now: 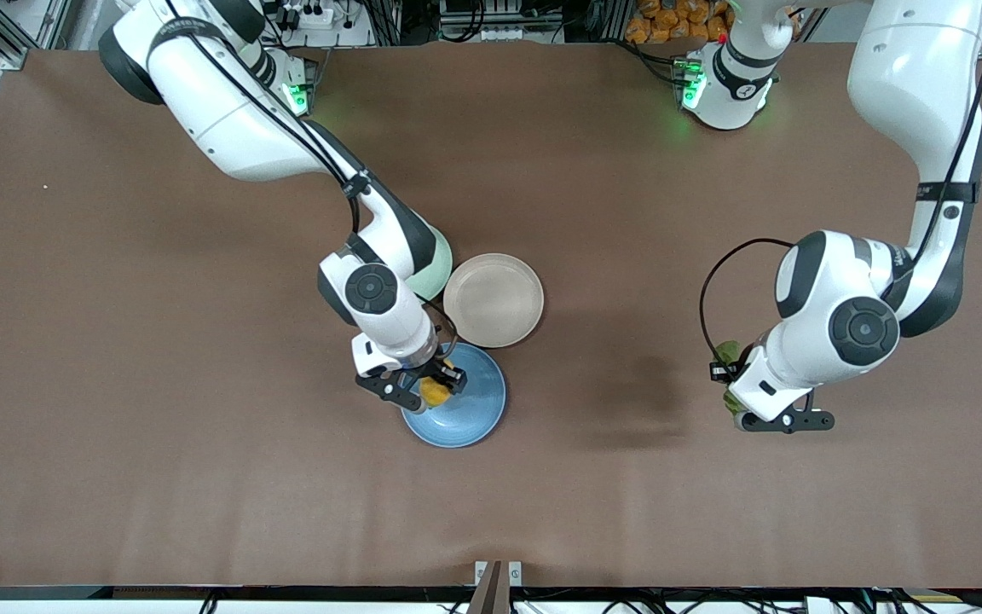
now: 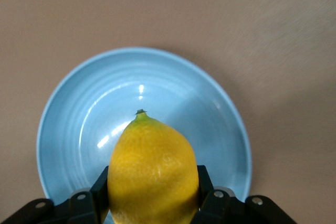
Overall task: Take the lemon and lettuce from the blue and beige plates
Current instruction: 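Set the lettuce down with the left gripper while the right gripper carries the lemon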
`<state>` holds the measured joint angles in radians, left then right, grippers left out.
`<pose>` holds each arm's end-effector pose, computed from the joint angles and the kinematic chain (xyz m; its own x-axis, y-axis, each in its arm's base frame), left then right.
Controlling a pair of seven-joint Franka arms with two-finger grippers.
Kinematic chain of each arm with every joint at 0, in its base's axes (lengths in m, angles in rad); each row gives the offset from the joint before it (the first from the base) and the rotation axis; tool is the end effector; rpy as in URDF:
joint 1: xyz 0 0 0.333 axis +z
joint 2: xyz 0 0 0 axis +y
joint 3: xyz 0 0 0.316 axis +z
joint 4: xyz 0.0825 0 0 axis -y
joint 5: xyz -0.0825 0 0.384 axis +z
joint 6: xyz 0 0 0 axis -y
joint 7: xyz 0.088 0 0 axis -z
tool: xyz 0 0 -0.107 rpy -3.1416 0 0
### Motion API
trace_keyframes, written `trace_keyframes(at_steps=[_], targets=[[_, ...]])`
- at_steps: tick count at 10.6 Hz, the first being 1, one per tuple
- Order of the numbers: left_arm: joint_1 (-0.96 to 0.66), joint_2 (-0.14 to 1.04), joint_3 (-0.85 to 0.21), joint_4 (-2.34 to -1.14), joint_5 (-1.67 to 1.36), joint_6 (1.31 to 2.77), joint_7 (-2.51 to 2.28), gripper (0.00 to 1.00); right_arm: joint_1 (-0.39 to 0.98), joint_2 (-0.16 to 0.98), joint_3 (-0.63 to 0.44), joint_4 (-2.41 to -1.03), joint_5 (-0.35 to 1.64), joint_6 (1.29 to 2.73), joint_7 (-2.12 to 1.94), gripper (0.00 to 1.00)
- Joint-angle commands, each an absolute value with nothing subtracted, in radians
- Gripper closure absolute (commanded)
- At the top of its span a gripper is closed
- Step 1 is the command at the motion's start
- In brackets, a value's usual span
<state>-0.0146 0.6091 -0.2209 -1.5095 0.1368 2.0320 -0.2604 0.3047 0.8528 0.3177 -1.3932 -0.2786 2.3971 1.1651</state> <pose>0.6857 -0.1318 0.3089 0.9975 -0.0060 -0.0700 -0.0067 -0.9999 -0.0105 0.6405 0.3903 0.2323 0.8816 -0.4676 0.0652 -0.4496 -0.8737 -0.1857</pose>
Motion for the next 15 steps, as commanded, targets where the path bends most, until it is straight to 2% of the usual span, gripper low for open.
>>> trace_keyframes(at_steps=[1, 3, 4, 5, 7, 9, 11, 13, 15], targets=[[0.017, 0.656, -0.230, -1.500, 0.155, 2.080, -0.192, 1.00, 0.223, 0.781, 0.385, -1.410, -0.287, 2.292, 1.166, 0.98], [0.034, 0.687, -0.230, -1.486, 0.156, 2.112, -0.169, 1.00, 0.170, 0.721, 0.411, -1.420, -0.279, 2.183, 1.050, 0.98], [0.034, 0.699, -0.230, -1.482, 0.156, 2.124, -0.166, 0.82, 0.143, 0.680, 0.411, -1.439, -0.258, 2.134, 0.982, 0.98], [0.035, 0.703, -0.230, -1.479, 0.160, 2.137, -0.164, 0.01, 0.109, 0.611, 0.410, -1.503, -0.220, 2.119, 0.891, 0.98], [0.034, 0.700, -0.230, -1.482, 0.163, 2.145, -0.166, 0.00, 0.058, 0.496, 0.370, -1.635, -0.175, 2.096, 0.725, 0.97], [0.029, 0.671, -0.235, -1.494, 0.163, 2.145, -0.185, 0.00, 0.057, 0.465, 0.301, -1.657, -0.175, 1.998, 0.602, 0.97], [0.028, 0.593, -0.244, -1.572, 0.164, 2.148, -0.273, 0.00, 0.048, 0.411, 0.244, -1.705, -0.175, 1.951, 0.458, 0.96], [0.034, 0.487, -0.244, -1.696, 0.153, 2.178, -0.287, 0.00, 0.019, 0.338, 0.198, -1.793, -0.170, 1.950, 0.308, 0.96], [0.058, 0.366, -0.244, -1.878, 0.150, 2.276, -0.325, 0.00, 0.006, 0.308, 0.115, -1.825, -0.152, 1.950, 0.142, 0.95]])
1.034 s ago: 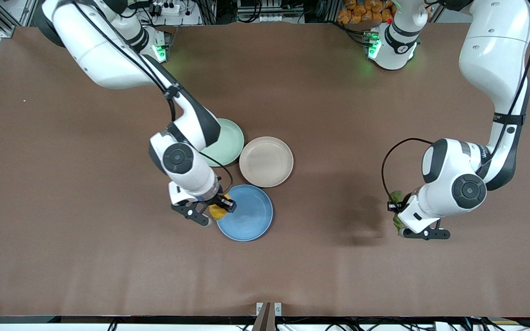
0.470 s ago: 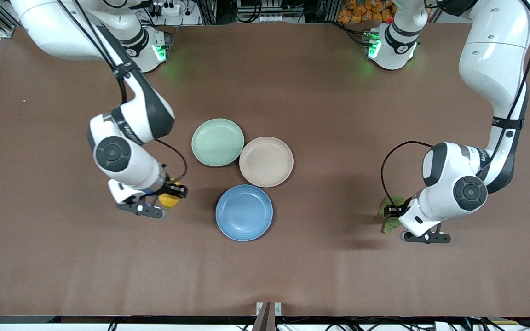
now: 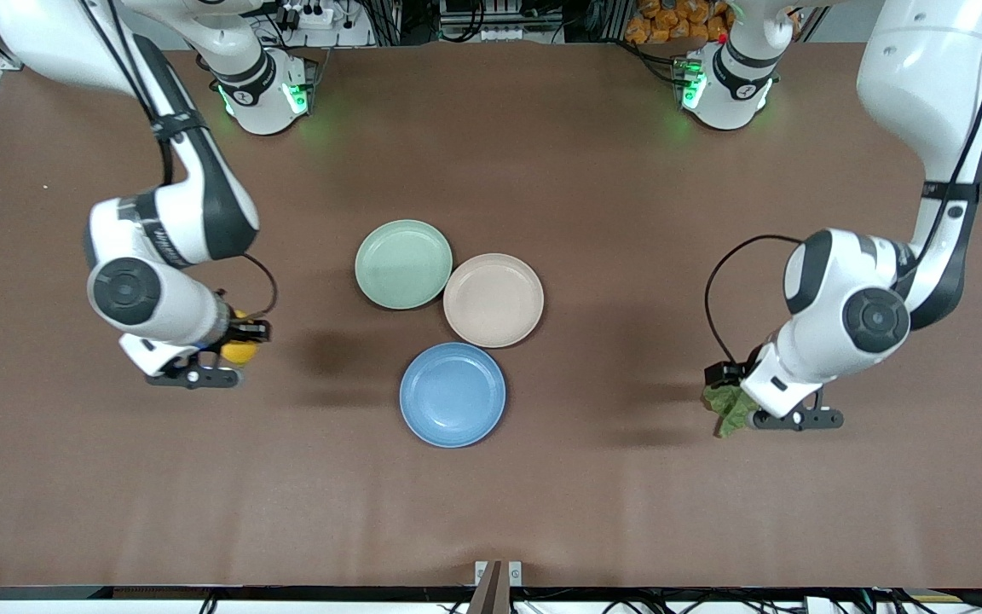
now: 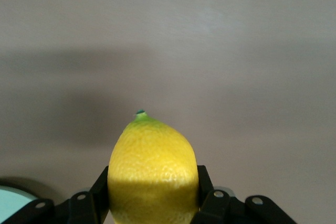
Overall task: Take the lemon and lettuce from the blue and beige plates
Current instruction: 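Set the lettuce down with the left gripper while the right gripper carries the lemon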
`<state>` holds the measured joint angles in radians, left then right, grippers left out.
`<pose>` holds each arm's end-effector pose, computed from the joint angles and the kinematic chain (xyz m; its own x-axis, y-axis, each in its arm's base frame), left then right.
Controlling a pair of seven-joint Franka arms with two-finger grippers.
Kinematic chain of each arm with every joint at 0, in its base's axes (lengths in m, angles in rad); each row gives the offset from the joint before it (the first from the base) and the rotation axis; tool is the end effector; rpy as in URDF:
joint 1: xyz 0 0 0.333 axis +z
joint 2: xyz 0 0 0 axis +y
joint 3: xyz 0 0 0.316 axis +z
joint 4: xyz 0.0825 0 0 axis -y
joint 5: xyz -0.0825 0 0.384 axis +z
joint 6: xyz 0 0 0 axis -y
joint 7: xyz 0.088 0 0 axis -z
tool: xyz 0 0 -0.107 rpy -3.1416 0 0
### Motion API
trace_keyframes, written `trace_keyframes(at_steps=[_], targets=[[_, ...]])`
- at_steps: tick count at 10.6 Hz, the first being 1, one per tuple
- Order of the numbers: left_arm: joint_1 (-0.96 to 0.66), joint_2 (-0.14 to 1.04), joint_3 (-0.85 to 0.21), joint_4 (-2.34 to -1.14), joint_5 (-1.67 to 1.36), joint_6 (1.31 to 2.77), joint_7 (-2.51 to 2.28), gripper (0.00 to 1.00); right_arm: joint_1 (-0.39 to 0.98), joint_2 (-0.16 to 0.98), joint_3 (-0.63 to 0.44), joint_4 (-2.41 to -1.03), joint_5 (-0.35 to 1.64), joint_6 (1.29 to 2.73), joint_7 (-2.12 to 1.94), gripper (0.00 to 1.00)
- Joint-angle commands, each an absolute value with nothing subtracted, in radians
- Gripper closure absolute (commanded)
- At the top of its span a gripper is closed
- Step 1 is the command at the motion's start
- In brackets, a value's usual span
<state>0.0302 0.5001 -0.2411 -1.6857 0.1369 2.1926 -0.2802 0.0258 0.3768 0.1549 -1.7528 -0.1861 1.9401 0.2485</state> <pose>0.6637 -0.1191 0.3182 0.9995 0.0205 0.0222 0.0204 -0.9998 0.0082 0.6223 0.0934 0.3440 0.9879 -0.0013 -0.1549 0.0212 -0.9894 0.1438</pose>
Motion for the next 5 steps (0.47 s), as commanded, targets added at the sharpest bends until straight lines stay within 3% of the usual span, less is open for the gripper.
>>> trace_keyframes(at_steps=[1, 5], targets=[[0.063, 0.315, -0.244, -1.946, 0.150, 2.301, -0.340, 0.00, 0.006, 0.308, 0.082, -1.827, -0.134, 1.959, 0.094, 0.95], [0.063, 0.151, -0.247, -2.110, 0.135, 2.298, -0.411, 0.00, 0.009, 0.321, -0.053, -1.870, -0.017, 2.060, -0.115, 0.95]])
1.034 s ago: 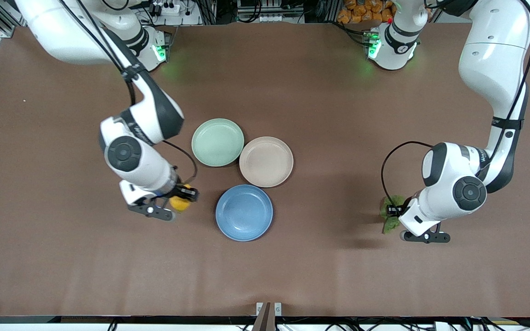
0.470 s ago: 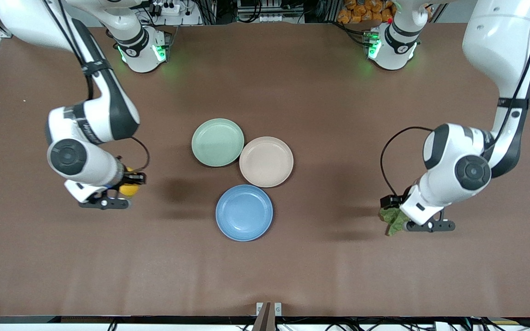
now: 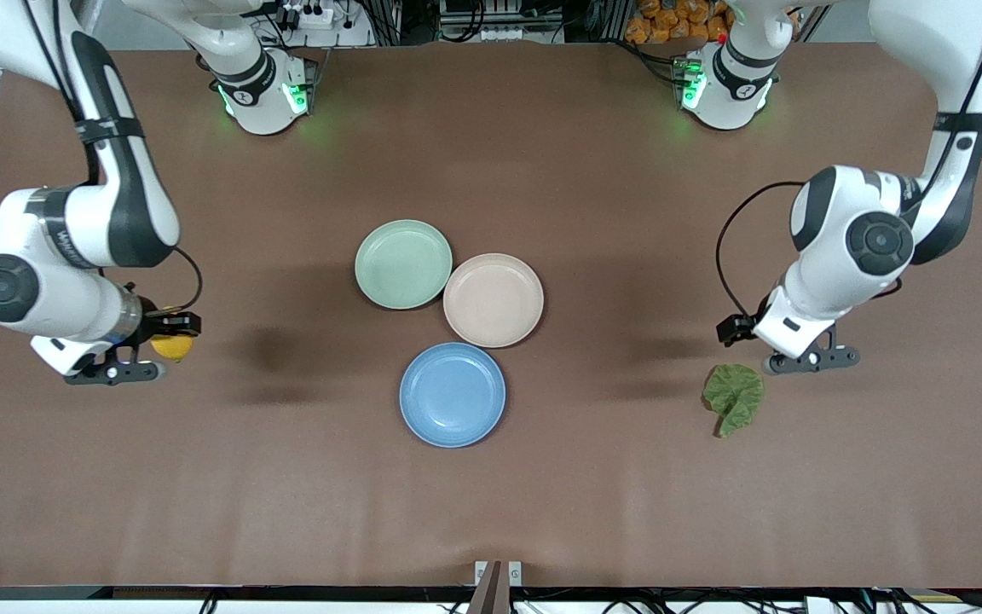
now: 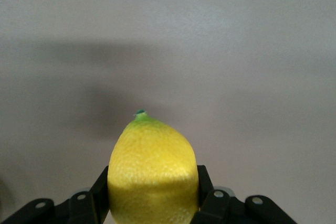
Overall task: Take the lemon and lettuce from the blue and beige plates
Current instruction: 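Set the lettuce down with the left gripper while the right gripper carries the lemon, then lower the lemon onto the table and open the right gripper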
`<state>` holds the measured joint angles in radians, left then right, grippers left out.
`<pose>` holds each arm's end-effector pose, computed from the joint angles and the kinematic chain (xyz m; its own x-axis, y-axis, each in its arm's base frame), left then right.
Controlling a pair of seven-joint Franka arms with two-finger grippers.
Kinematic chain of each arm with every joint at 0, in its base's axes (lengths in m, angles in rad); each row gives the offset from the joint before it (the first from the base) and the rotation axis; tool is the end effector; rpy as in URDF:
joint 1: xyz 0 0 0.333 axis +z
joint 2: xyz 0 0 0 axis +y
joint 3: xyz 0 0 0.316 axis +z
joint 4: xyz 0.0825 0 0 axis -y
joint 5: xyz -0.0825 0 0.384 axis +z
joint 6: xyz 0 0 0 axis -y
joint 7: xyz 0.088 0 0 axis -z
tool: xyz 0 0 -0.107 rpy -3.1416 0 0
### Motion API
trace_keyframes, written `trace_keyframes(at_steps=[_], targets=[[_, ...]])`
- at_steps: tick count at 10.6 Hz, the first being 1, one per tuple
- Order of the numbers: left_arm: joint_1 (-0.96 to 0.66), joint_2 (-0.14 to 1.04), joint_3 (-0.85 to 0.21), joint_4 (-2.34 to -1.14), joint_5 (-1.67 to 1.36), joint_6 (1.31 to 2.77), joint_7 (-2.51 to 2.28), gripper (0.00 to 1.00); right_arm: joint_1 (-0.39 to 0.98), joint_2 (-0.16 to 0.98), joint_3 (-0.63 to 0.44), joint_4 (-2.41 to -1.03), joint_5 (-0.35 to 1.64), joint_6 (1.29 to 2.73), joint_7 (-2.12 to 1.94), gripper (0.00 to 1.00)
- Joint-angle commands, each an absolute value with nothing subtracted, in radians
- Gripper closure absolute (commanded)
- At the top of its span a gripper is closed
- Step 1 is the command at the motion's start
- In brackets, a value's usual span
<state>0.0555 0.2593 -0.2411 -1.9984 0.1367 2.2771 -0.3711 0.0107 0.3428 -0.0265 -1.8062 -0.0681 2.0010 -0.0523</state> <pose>0.5913 -0.1027 0.3366 0.9935 0.1058 0.0418 0.1072 -0.9937 -0.0322 0.6218 -0.0129 0.3435 0.9863 0.0651 -0.1516 0.0746 -0.9955 0.0580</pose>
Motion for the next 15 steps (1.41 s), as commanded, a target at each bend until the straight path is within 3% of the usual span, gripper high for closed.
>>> trace_keyframes(at_steps=[1, 5, 9, 11, 12, 13, 14, 15], targets=[[0.061, 0.117, -0.248, -2.140, 0.133, 2.293, -0.416, 0.00, 0.006, 0.324, -0.064, -1.906, -0.005, 2.127, -0.120, 0.95], [0.060, 0.072, -0.268, -2.134, 0.115, 2.229, -0.401, 0.00, 0.008, 0.388, -0.066, -1.951, -0.003, 2.250, -0.123, 0.95], [0.037, 0.057, -0.265, -2.013, 0.114, 2.168, -0.387, 0.00, 0.011, 0.489, -0.066, -1.956, 0.020, 2.370, -0.114, 0.95], [0.037, 0.051, -0.264, -1.903, 0.077, 2.020, -0.358, 0.00, 0.012, 0.503, -0.066, -1.954, 0.020, 2.384, -0.112, 0.94], [0.037, 0.051, -0.259, -1.846, 0.054, 1.929, -0.307, 0.00, 0.014, 0.508, -0.066, -1.951, 0.020, 2.385, -0.112, 0.87], [0.037, 0.043, -0.256, -1.798, 0.043, 1.857, -0.278, 0.00, 0.014, 0.505, -0.066, -1.945, 0.020, 2.375, -0.110, 0.31], [0.037, 0.022, -0.253, -1.783, 0.040, 1.826, -0.259, 0.00, 0.014, 0.496, -0.066, -1.944, 0.018, 2.372, -0.117, 0.00], [0.037, -0.006, -0.252, -1.772, 0.002, 1.815, -0.255, 0.00, 0.017, 0.491, -0.066, -1.937, 0.018, 2.361, -0.109, 0.00]])
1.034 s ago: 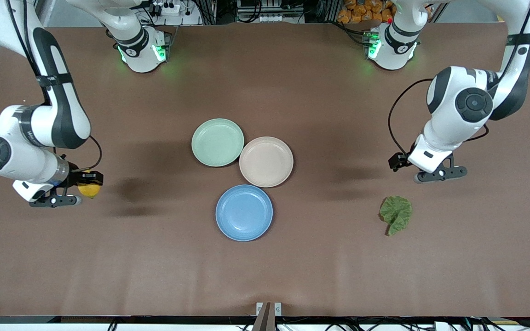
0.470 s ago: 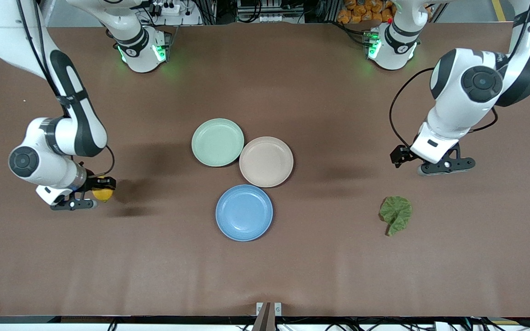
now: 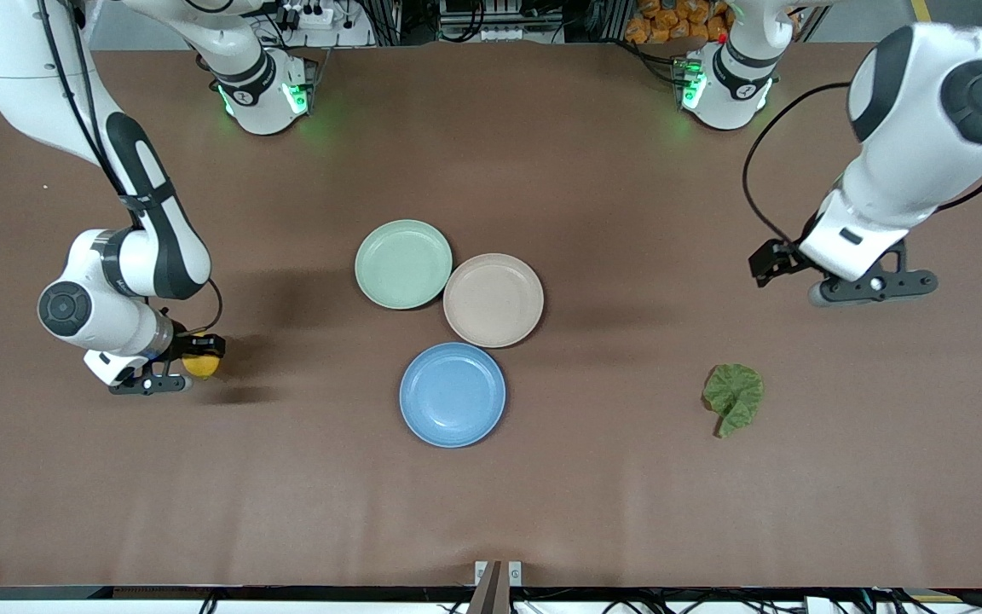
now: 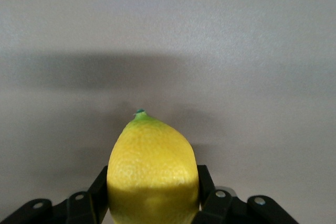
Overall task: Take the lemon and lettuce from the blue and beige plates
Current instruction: 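Lower the lemon onto the table and open the right gripper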
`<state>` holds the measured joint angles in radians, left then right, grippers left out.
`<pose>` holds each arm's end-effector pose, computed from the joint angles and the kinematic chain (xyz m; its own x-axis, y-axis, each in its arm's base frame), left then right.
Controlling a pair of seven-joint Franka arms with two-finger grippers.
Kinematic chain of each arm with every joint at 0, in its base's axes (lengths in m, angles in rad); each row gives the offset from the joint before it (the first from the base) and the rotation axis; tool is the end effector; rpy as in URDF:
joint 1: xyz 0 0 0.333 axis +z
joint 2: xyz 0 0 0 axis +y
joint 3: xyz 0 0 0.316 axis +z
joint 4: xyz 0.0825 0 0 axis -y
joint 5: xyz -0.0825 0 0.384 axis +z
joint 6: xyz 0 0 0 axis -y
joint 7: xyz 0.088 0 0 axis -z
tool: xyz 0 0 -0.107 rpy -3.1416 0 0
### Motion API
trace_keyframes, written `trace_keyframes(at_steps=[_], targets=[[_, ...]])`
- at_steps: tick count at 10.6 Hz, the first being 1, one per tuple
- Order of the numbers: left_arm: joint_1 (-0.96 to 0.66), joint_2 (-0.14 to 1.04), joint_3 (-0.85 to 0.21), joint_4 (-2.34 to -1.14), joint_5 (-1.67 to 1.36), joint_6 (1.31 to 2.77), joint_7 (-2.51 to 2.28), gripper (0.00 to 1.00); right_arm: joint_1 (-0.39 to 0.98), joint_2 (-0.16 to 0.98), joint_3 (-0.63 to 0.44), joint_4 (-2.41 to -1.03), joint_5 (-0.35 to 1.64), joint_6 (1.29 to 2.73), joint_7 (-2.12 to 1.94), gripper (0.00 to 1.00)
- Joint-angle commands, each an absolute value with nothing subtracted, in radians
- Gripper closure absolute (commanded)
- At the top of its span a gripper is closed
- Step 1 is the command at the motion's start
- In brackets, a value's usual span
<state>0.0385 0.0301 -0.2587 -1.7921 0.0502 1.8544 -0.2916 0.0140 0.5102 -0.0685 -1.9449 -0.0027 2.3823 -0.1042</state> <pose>0.5630 -0.1204 0.5273 0.9974 0.0577 0.0433 0.0590 -0.9978 -0.0297 0.6128 -0.0322 0.2113 0.9955 0.0580 -0.0750 0.0602 -0.9978 0.0275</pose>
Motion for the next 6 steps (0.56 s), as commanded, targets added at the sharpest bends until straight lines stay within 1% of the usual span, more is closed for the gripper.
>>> trace_keyframes(at_steps=[1, 3, 5, 6], targets=[[0.035, -0.015, -0.239, -1.740, -0.009, 1.778, -0.255, 0.00, 0.015, 0.474, -0.066, -1.924, 0.020, 2.332, -0.110, 0.00], [0.026, -0.009, -0.236, -1.651, -0.005, 1.688, -0.255, 0.00, 0.015, 0.460, -0.066, -1.875, 0.018, 2.235, -0.109, 0.00], [0.005, -0.014, -0.230, -1.628, 0.005, 1.658, -0.236, 0.00, 0.014, 0.445, -0.064, -1.780, 0.020, 2.087, -0.106, 0.00], [-0.009, -0.014, -0.212, -1.600, 0.009, 1.608, -0.218, 0.00, 0.018, 0.427, -0.064, -1.737, 0.021, 1.998, -0.091, 0.00]])
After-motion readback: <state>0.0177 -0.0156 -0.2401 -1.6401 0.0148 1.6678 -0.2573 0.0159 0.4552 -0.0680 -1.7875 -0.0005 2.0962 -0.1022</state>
